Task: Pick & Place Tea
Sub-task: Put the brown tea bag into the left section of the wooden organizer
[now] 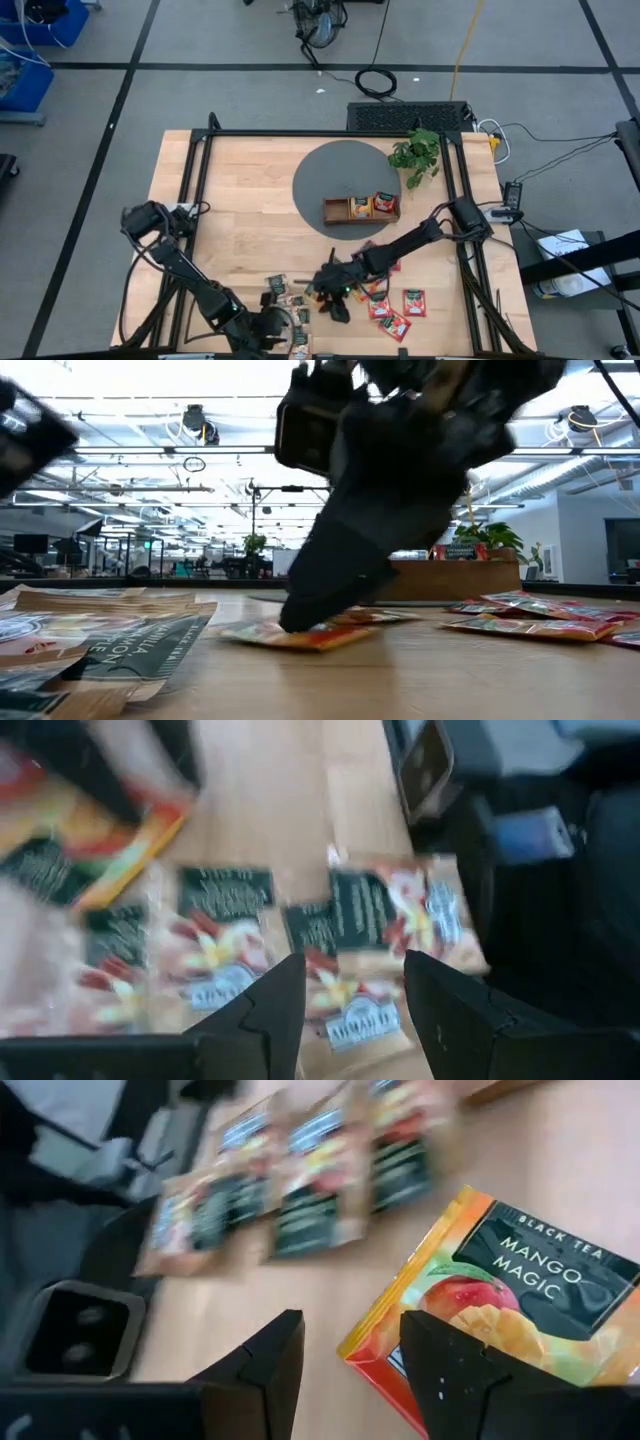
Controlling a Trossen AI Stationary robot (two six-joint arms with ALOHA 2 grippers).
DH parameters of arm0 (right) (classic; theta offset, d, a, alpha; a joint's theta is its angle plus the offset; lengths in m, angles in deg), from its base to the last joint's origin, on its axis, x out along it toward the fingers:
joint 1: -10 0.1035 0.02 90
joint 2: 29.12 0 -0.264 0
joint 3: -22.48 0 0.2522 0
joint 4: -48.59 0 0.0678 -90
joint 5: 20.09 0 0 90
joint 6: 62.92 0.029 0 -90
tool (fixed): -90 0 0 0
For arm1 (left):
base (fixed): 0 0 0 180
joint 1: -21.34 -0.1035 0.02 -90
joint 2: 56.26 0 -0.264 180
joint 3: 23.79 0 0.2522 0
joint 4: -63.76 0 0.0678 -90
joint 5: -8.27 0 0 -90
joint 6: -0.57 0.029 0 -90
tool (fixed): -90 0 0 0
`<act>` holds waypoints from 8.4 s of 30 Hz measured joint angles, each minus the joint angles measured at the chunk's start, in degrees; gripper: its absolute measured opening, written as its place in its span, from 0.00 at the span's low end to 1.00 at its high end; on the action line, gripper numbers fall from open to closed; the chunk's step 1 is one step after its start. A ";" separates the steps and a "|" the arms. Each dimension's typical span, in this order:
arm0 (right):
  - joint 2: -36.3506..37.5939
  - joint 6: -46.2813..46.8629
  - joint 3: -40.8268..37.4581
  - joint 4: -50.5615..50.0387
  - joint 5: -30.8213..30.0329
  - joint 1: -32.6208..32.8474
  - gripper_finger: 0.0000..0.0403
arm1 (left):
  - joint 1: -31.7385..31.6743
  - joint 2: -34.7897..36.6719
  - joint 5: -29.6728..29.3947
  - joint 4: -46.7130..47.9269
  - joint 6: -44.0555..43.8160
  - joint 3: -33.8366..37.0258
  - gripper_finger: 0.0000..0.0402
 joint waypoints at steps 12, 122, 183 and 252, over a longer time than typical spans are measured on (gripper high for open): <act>-1.63 -1.70 0.09 3.05 -1.57 0.02 0.38 | -1.03 -4.05 6.49 -4.99 -0.71 0.00 0.43; 11.90 -32.42 10.90 -38.82 -41.95 5.56 0.00 | -19.80 8.36 -10.09 -2.50 22.91 3.80 0.71; 21.60 -25.18 -26.11 30.00 -34.21 2.42 0.32 | -15.46 8.36 -18.06 -6.95 30.01 3.76 0.05; 7.87 -36.56 27.66 -80.59 -22.40 -28.25 0.00 | 5.50 12.78 -29.29 18.62 -4.11 11.89 0.31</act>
